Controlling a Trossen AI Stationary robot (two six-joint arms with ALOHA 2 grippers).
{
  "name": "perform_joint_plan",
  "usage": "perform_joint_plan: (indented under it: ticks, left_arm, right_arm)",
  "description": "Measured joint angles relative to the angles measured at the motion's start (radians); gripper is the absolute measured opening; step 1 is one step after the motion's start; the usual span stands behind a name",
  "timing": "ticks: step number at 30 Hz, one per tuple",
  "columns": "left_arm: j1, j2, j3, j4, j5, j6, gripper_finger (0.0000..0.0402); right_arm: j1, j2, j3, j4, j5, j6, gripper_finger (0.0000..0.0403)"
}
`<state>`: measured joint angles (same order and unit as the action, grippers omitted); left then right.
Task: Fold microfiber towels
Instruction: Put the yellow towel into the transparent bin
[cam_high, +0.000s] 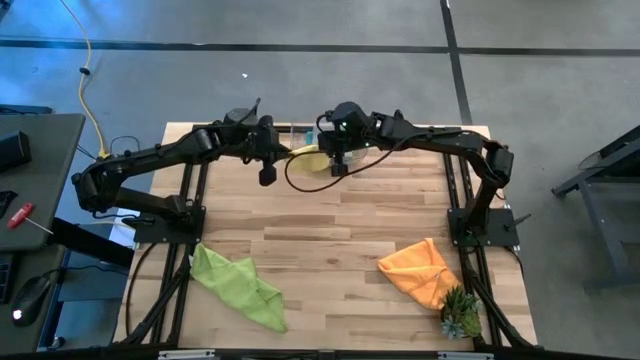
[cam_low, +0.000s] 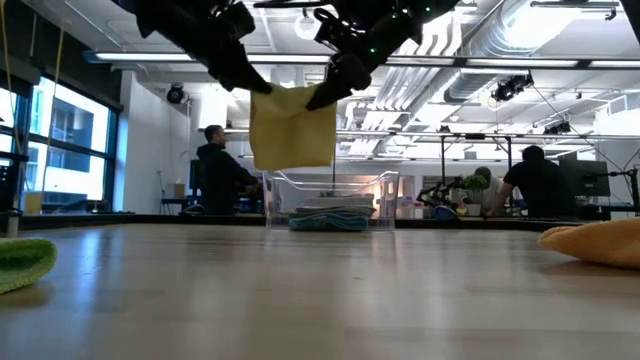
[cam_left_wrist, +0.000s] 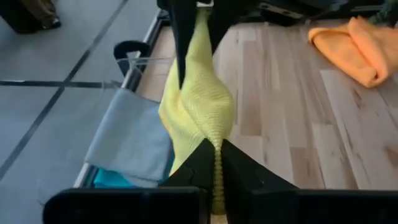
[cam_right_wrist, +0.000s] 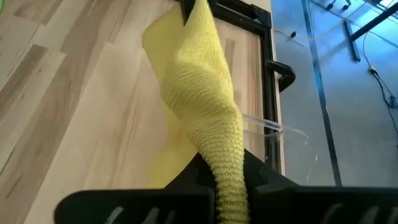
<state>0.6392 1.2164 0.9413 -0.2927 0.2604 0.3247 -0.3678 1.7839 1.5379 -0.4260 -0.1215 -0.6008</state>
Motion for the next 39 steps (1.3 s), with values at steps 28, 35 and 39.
perform_joint_plan:
  ticks: [28,35,39]
  left_arm:
    - [0.219,0.501,0.257,0.174,0.076,-0.208,0.0]
    - [0.222,0.515,0.26,0.147,0.074,-0.221,0.0]
    - [0.237,0.519,0.259,0.139,0.057,-0.225,0.0]
  right_arm:
    - [-0.317,0.063,0.0,-0.064,-0.442,0.438,0.0]
    - [-0.334,0.093,0.0,-0.063,-0.513,0.52,0.0]
    - [-0.339,0.137,0.0,-0.054,-0.516,0.563,0.0]
